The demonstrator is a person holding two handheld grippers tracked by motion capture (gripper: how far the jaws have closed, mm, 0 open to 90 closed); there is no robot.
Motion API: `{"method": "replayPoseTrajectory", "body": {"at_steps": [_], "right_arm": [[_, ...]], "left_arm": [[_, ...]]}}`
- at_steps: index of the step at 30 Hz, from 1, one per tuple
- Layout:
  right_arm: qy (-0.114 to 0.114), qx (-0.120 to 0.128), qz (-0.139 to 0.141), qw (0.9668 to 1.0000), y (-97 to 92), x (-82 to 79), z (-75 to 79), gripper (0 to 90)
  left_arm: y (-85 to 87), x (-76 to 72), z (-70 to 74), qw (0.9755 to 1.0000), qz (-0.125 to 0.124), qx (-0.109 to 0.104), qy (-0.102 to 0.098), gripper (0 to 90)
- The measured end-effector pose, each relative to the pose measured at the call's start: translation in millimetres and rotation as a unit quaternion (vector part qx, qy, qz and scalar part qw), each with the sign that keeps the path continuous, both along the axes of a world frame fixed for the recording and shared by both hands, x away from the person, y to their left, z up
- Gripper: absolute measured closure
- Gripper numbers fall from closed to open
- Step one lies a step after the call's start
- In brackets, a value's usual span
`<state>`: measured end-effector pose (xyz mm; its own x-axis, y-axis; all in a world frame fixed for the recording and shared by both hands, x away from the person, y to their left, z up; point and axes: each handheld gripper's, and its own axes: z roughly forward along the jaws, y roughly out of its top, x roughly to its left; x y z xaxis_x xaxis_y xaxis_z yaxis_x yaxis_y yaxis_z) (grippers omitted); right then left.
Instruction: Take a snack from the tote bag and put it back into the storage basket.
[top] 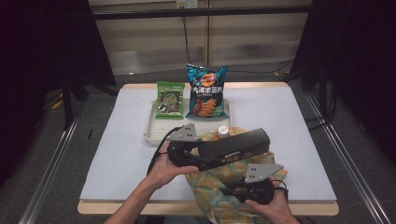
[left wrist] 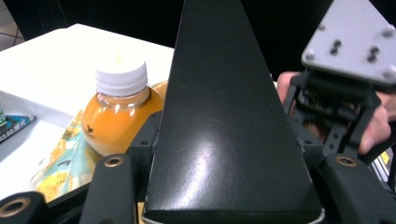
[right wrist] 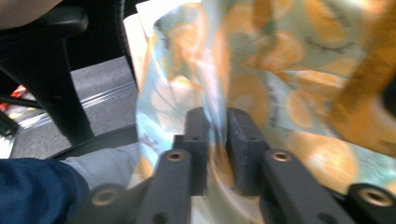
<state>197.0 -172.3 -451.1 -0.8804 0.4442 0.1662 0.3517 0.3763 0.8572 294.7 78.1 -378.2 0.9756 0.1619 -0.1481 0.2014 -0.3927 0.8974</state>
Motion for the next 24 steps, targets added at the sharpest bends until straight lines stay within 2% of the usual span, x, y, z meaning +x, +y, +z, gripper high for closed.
{"method": "replayPoseTrajectory", "body": {"at_steps": [3, 4, 7, 13, 17, 20, 21, 24], "right_arm": [[-0.004, 0.01, -0.012, 0.9999, -9.7, -0.8, 3.3, 60.2], [-0.005, 0.015, -0.014, 0.9998, -12.3, -0.8, 4.9, 57.7], [-0.012, 0.022, -0.029, 0.9993, -18.7, -1.3, 9.8, 41.4], [-0.022, 0.035, -0.056, 0.9976, -34.6, -4.0, 15.1, 23.3], [-0.025, 0.041, -0.07, 0.9964, -42.2, -6.8, 14.9, 16.0], [-0.026, 0.043, -0.072, 0.9962, -44.5, -7.3, 16.2, 13.7], [-0.028, 0.045, -0.073, 0.9959, -45.3, -7.4, 16.8, 11.5], [-0.033, 0.048, -0.077, 0.9953, -49.4, -8.1, 18.7, 8.0]], "left_arm": [[5.1, 0.6, 0.1, 1.0, 0.008, 0.006, 0.0, 43.8], [6.9, 0.9, 0.1, 0.9999, 0.008, 0.008, -0.001, 43.8], [11.1, 1.3, 0.4, 1.0, 0.005, 0.006, 0.001, 43.7], [18.6, 2.6, 8.1, 1.0, -0.002, -0.004, -0.002, 43.7], [21.4, 4.0, 14.7, 0.9998, -0.004, -0.017, -0.004, 43.8], [24.3, 5.0, 17.8, 0.9998, -0.012, -0.016, -0.008, 43.8], [26.6, 5.5, 19.3, 0.9998, -0.01, -0.011, -0.011, 43.7], [35.1, 7.3, 21.6, 0.9998, -0.005, -0.015, -0.013, 43.7]]}}
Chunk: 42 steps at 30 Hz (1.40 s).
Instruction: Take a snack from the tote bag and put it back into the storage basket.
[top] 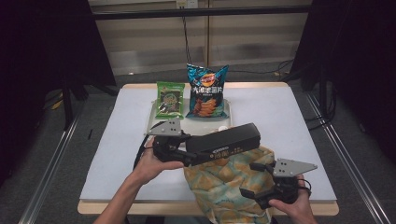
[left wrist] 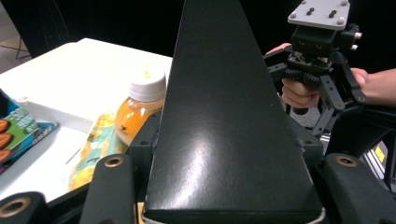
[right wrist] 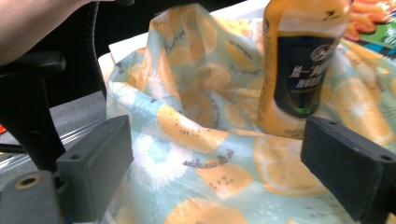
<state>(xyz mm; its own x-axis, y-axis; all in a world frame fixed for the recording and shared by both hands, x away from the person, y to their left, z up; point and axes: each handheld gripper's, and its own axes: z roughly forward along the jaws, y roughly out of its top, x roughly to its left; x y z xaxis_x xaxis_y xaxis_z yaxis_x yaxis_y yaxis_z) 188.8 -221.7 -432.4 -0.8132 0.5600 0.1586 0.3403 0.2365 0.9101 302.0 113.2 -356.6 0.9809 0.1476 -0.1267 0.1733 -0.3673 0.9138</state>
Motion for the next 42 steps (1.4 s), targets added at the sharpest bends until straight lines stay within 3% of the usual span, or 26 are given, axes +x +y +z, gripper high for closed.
{"method": "replayPoseTrajectory", "body": {"at_steps": [6, 19, 25, 30, 33, 38, 42], "right_arm": [[-0.009, 0.01, -0.005, 0.9999, -10.2, -0.5, 3.9, 0.0], [-0.009, 0.006, -0.02, 0.9997, -19.4, 0.3, 2.6, 1.8], [-0.008, 0.006, -0.021, 0.9997, -20.2, 0.4, 2.0, 1.8], [-0.008, 0.006, -0.022, 0.9997, -20.4, 1.4, 1.3, 1.9], [-0.007, 0.007, -0.02, 0.9997, -21.0, 1.3, 1.4, 2.0], [-0.008, 0.006, -0.021, 0.9997, -21.9, 1.8, 1.0, 2.1], [-0.007, 0.006, -0.02, 0.9998, -21.8, 1.6, 0.7, 2.1]], "left_arm": [[15.9, 3.2, 3.4, 1.0, 0.007, -0.003, 0.004, 43.7], [39.2, 6.8, 20.6, 0.9997, 0.008, -0.023, 0.0, 43.7], [52.2, 21.0, 29.7, 0.9989, 0.025, -0.039, 0.0, 43.7], [55.2, 31.2, 30.7, 0.9989, 0.035, -0.028, -0.008, 43.7], [56.5, 46.7, 22.5, 0.9988, 0.045, -0.017, -0.002, 43.7], [55.6, 60.4, 13.6, 0.9985, 0.054, -0.008, 0.002, 43.7], [52.9, 74.6, 3.7, 0.9982, 0.059, 0.013, 0.001, 43.7]]}}
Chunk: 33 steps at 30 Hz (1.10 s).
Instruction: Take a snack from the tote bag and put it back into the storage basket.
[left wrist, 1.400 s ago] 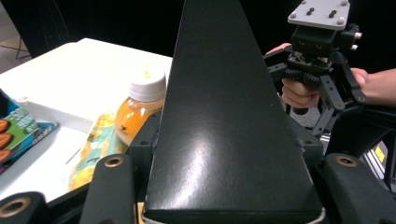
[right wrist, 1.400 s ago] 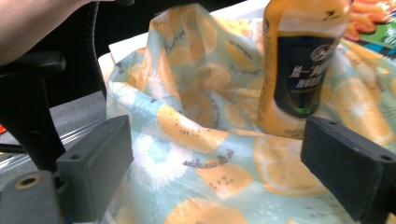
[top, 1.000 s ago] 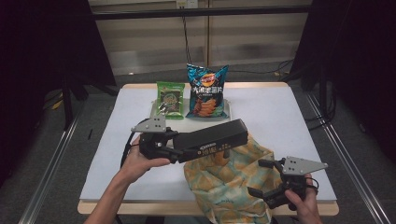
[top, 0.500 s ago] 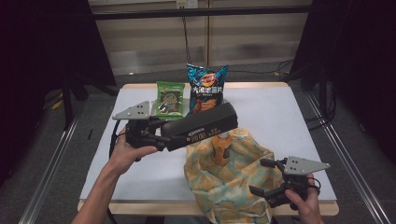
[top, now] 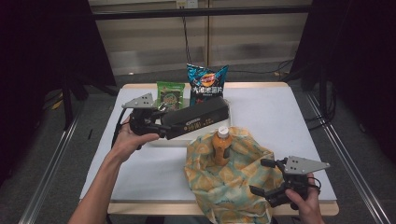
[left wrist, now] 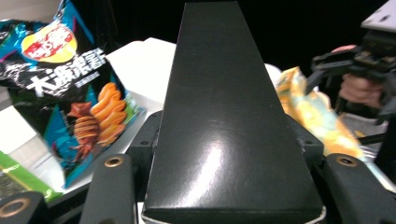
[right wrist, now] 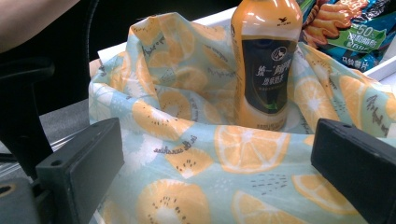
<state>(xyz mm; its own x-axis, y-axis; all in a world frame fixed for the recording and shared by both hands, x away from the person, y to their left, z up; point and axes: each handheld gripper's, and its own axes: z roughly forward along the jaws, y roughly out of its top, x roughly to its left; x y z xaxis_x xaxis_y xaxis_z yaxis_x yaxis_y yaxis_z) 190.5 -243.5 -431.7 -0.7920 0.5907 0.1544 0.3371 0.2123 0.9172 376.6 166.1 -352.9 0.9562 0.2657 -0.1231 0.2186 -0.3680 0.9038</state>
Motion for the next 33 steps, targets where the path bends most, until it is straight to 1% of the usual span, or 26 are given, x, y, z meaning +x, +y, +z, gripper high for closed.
{"method": "replayPoseTrajectory", "body": {"at_steps": [1, 2, 4, 5, 6, 7, 8, 11, 12, 13, 16, 19, 20, 23, 24, 25, 26, 28, 30, 31, 33], "right_arm": [[0.0, 0.0, 0.0, 1.0, 0.0, 0.0, 0.0, 2.1], [-0.001, 0.0, 0.002, 1.0, -0.1, 0.1, -0.2, 2.1], [0.001, 0.0, 0.001, 1.0, -0.3, -0.1, -0.3, 2.1], [0.001, 0.0, 0.002, 1.0, -0.5, 0.2, -0.4, 2.1], [0.0, 0.0, 0.003, 1.0, -0.6, 0.5, -0.6, 2.1], [0.0, 0.0, 0.003, 1.0, -0.6, 0.5, -0.6, 2.1], [0.0, -0.001, 0.003, 1.0, -0.5, 0.4, -0.7, 2.1], [0.002, 0.0, 0.003, 1.0, -0.6, 0.2, -1.0, 2.1], [0.003, 0.0, 0.003, 1.0, -0.5, 0.2, -1.1, 2.1], [0.003, 0.0, 0.004, 1.0, -0.6, 0.3, -1.3, 2.1], [0.002, -0.002, 0.006, 1.0, -0.8, 0.9, -1.9, 2.1], [0.003, -0.001, 0.006, 1.0, -0.5, 0.5, -1.8, 2.1], [0.003, -0.001, 0.006, 1.0, -0.5, 0.4, -1.8, 2.1], [0.005, -0.003, 0.005, 1.0, -0.3, 0.3, -1.9, 2.1], [0.005, -0.004, 0.006, 1.0, 0.1, 0.1, -2.3, 2.1], [0.005, -0.004, 0.006, 1.0, 0.1, 0.1, -2.3, 2.1], [0.006, -0.004, 0.007, 0.9999, 0.3, 0.4, -2.7, 2.1], [0.007, -0.004, 0.008, 0.9999, 0.4, 0.5, -2.8, 2.1], [0.006, -0.005, 0.007, 0.9999, 0.4, 0.4, -2.8, 2.1], [0.006, -0.005, 0.007, 0.9999, 0.4, 0.4, -2.8, 2.1], [0.006, -0.005, 0.008, 0.9999, 0.3, 0.0, -2.7, 2.1]], "left_arm": [[0.0, 0.0, 0.0, 1.0, 0.0, 0.0, 0.0, 43.7], [-0.1, 7.0, -5.1, 1.0, -0.001, 0.005, 0.004, 43.7], [0.2, 14.1, -10.2, 0.9999, 0.0, 0.014, 0.009, 43.6], [0.2, 14.1, -10.2, 0.9999, 0.0, 0.014, 0.009, 43.7], [0.9, 20.8, -15.2, 0.9997, 0.007, 0.021, 0.01, 43.7], [0.9, 20.8, -15.2, 0.9997, 0.007, 0.021, 0.01, 43.7], [1.6, 27.2, -20.3, 0.9996, 0.008, 0.023, 0.013, 43.7], [4.1, 35.6, -26.6, 0.9994, 0.011, 0.027, 0.018, 43.6], [4.1, 35.6, -26.6, 0.9994, 0.011, 0.027, 0.018, 43.6], [4.5, 39.8, -30.4, 0.9992, 0.015, 0.031, 0.02, 43.7], [3.4, 42.9, -34.4, 0.9992, 0.016, 0.029, 0.025, 43.6], [0.6, 47.9, -41.9, 0.9987, 0.016, 0.041, 0.028, 43.6], [0.4, 49.2, -43.4, 0.9983, 0.018, 0.049, 0.026, 43.5], [-0.4, 51.7, -46.5, 0.998, 0.016, 0.054, 0.028, 43.6], [-0.8, 53.8, -49.6, 0.9981, 0.013, 0.052, 0.031, 43.6], [-0.8, 53.8, -49.6, 0.9981, 0.013, 0.052, 0.031, 43.6], [-2.4, 55.4, -52.9, 0.9978, 0.015, 0.056, 0.033, 43.6], [-3.3, 56.4, -54.9, 0.9977, 0.013, 0.057, 0.035, 43.6], [-5.8, 58.6, -59.7, 0.9969, 0.012, 0.067, 0.041, 43.6], [-5.8, 58.6, -59.7, 0.9969, 0.012, 0.067, 0.041, 43.6], [-8.6, 60.7, -64.5, 0.9964, 0.015, 0.072, 0.044, 43.6]]}}
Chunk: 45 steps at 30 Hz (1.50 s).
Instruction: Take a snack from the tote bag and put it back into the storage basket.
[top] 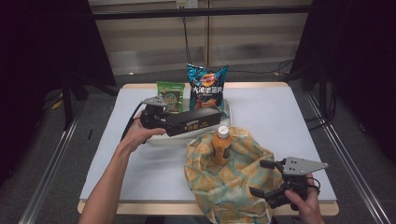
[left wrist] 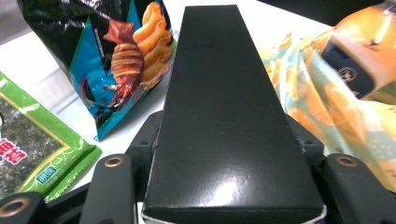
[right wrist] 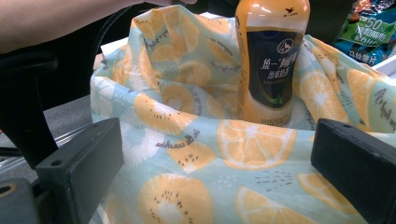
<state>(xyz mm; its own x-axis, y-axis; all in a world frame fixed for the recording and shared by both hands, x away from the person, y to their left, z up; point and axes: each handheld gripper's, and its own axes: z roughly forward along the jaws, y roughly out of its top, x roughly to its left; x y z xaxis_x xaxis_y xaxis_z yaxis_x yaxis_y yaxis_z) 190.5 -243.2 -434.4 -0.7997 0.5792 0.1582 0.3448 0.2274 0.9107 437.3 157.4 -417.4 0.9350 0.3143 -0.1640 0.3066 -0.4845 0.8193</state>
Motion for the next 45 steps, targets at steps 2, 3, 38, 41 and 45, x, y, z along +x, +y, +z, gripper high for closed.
{"method": "replayPoseTrajectory", "body": {"at_steps": [2, 3, 38, 41, 45], "right_arm": [[0.0, 0.0, 0.0, 1.0, -0.1, 0.1, -0.2, 2.1], [0.0, 0.0, 0.0, 1.0, -0.1, 0.1, -0.3, 2.1], [-0.007, -0.001, -0.003, 1.0, -0.2, -1.1, 0.3, 3.0], [-0.009, -0.001, -0.007, 0.9999, -0.3, -1.9, 0.8, 3.6], [-0.008, 0.001, -0.007, 0.9999, -1.3, -1.7, 0.8, 3.6]], "left_arm": [[-1.3, 1.0, -2.4, 1.0, 0.002, 0.007, 0.001, 43.6], [-1.3, 1.0, -2.4, 1.0, 0.002, 0.007, 0.001, 43.6], [-4.6, 14.3, -29.2, 0.9978, 0.012, 0.066, 0.0, 37.5], [-6.8, 15.4, -33.8, 0.998, 0.022, 0.059, 0.004, 35.8], [-10.2, 15.6, -38.8, 0.9956, 0.019, 0.092, 0.004, 33.5]]}}
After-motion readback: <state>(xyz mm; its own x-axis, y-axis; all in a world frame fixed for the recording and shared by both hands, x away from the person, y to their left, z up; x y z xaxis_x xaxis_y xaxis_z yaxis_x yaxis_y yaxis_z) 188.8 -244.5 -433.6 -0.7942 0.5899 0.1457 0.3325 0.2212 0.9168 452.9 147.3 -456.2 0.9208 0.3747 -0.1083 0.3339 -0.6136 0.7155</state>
